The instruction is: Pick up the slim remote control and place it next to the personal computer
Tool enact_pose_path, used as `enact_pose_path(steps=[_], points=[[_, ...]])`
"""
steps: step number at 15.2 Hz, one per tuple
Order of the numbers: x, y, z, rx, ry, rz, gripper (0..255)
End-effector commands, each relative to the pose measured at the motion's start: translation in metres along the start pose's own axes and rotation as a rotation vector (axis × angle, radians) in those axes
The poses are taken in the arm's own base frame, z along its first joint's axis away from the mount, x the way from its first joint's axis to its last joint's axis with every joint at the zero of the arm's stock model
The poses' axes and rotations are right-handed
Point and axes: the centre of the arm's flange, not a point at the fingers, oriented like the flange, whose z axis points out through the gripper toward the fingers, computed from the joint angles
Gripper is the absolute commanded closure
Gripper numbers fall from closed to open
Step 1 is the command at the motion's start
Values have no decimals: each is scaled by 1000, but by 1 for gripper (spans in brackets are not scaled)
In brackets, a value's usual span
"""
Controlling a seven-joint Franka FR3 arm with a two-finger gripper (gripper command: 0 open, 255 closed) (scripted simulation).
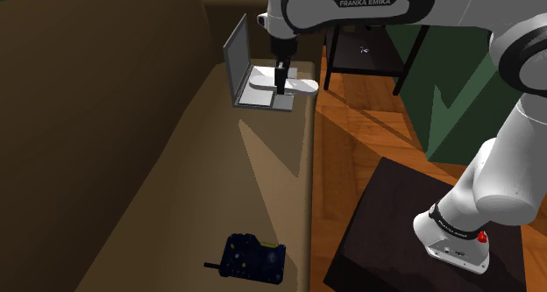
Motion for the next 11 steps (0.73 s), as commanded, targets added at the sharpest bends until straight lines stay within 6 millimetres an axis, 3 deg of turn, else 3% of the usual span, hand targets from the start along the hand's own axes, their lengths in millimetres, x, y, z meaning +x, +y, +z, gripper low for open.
enact_pose_path(steps=[1, 11], points=[[0, -1, 10, 0, 1, 0, 255], [0, -4, 62, 0, 1, 0, 255]])
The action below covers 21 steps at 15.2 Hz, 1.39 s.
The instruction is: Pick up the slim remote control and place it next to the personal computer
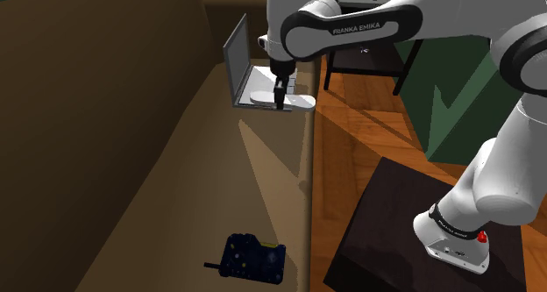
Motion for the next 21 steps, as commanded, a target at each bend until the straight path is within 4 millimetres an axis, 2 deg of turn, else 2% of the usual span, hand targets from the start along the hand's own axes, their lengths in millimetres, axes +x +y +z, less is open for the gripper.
enact_pose_path(steps=[1, 21], points=[[0, 1, 10, 0, 1, 0, 255], [-1, -4, 115, 0, 1, 0, 255]])
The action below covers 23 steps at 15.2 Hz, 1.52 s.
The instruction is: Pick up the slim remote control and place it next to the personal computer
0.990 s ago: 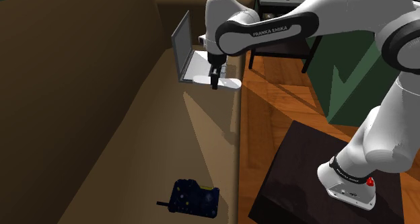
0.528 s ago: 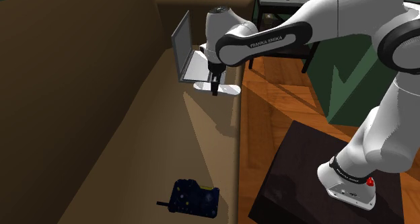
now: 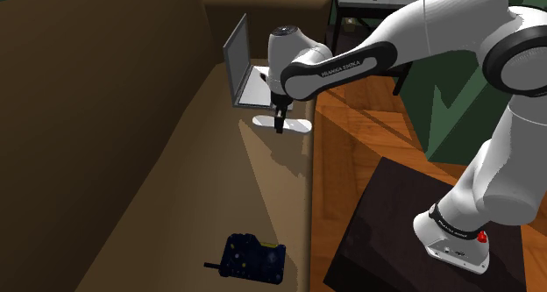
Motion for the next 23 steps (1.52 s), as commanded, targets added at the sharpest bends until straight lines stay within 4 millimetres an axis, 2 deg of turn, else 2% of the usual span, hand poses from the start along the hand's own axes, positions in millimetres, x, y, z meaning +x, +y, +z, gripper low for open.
enact_pose_path(steps=[1, 4, 12, 13, 18, 22, 23], points=[[0, -1, 11, 0, 1, 0, 255], [0, -1, 26, 0, 1, 0, 255], [0, -1, 26, 0, 1, 0, 255], [0, -1, 26, 0, 1, 0, 0], [0, -1, 26, 0, 1, 0, 0], [0, -1, -24, 0, 1, 0, 0], [0, -1, -24, 0, 1, 0, 0]])
